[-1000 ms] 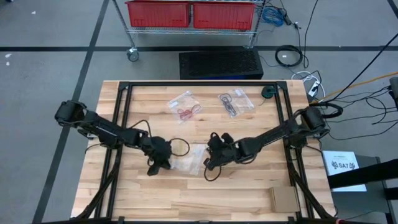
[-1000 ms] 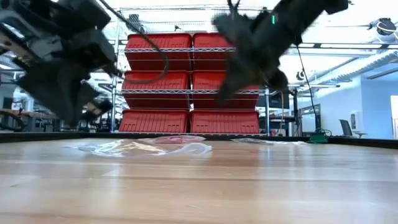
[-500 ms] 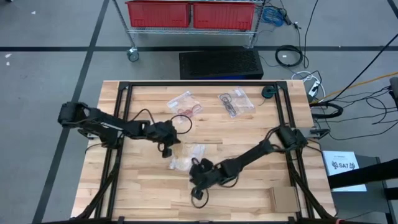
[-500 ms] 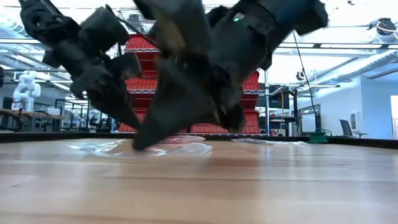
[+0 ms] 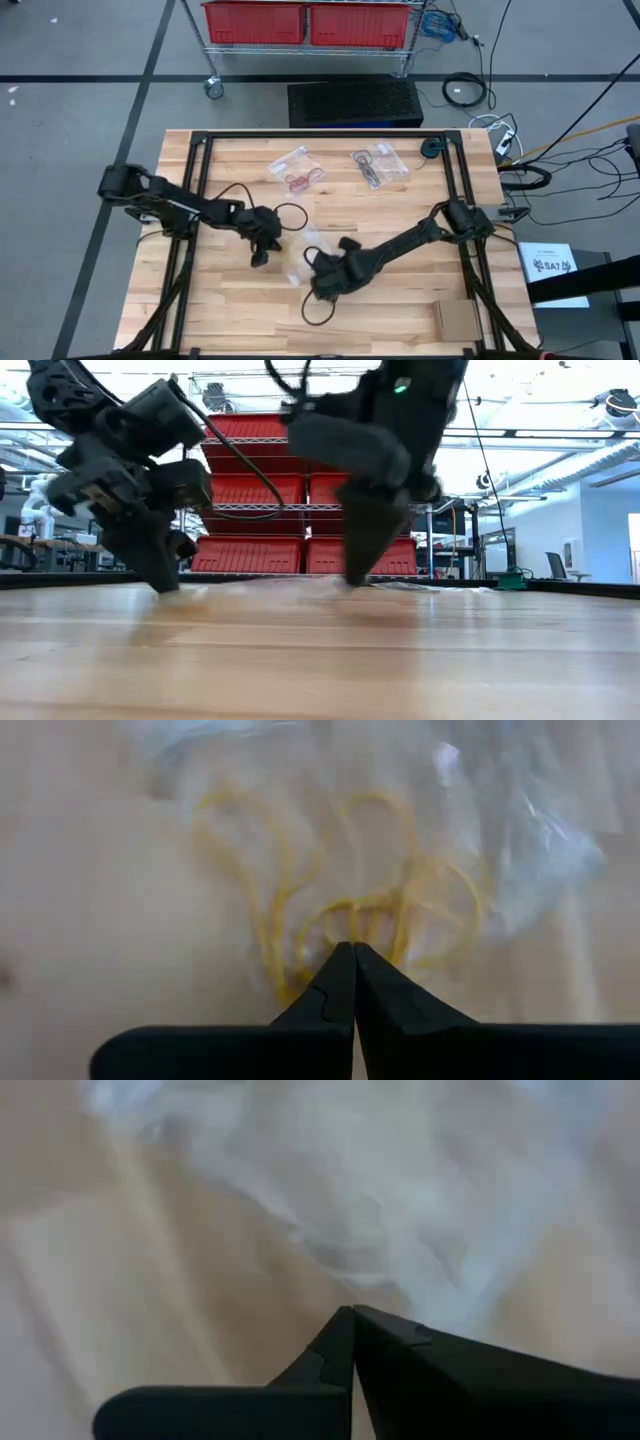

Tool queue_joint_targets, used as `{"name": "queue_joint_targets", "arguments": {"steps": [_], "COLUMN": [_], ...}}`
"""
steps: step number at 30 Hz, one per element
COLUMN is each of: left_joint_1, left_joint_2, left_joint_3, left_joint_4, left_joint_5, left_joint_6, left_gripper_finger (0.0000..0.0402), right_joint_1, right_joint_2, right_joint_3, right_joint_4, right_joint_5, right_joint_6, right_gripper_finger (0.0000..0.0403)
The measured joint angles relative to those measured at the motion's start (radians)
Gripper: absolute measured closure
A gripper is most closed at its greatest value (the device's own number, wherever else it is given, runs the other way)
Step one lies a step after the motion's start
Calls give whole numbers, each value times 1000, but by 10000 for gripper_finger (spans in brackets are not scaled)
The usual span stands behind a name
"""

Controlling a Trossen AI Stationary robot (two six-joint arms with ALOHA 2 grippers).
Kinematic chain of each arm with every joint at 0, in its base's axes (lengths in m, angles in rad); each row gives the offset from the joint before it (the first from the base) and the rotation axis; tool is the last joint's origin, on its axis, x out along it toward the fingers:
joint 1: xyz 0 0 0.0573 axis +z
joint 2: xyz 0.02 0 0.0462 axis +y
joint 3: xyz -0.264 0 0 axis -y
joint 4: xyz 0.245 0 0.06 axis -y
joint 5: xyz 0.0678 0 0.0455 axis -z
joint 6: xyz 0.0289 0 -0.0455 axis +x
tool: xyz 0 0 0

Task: Sort rubber bands
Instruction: Close the transparent zip bag

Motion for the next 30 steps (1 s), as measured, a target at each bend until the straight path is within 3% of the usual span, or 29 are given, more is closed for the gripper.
{"name": "queue_joint_targets", "arguments": {"steps": [4, 8, 12, 15, 18, 21, 23, 26, 30], "left_joint_1": [-49, -88, -74, -20, 59, 140, 189, 246, 269], "left_joint_2": [-48, -101, -178, -220, -238, -245, -245, -244, -242], "left_joint_3": [0, 0, 0, -4, -35, -75, -99, -108, -108], "left_joint_4": [31, 40, 1, -9, -5, 3, 30, 27, 27], "left_joint_5": [1, -17, -145, -150, -104, -83, -52, 88, 205], "left_joint_6": [-45, -46, 15, 57, 64, 78, 80, 81, 90], "left_gripper_finger": [397, 397, 397, 397, 397, 397, 398, 398, 398], "right_joint_1": [-2, -3, -32, -74, -105, -117, -127, -156, -206], "right_joint_2": [-38, -108, -165, -206, -247, -291, -304, -293, -267], "right_joint_3": [-2, -20, -177, -366, -560, -685, -716, -720, -714], "right_joint_4": [-128, -81, 174, 482, 878, 1121, 1134, 1117, 1122], "right_joint_5": [11, 42, 24, -22, -51, -11, 34, 50, 1], "right_joint_6": [17, -34, -79, -91, -92, -67, -25, 12, 27], "right_gripper_finger": [403, 403, 403, 403, 403, 403, 403, 393, 342]}}
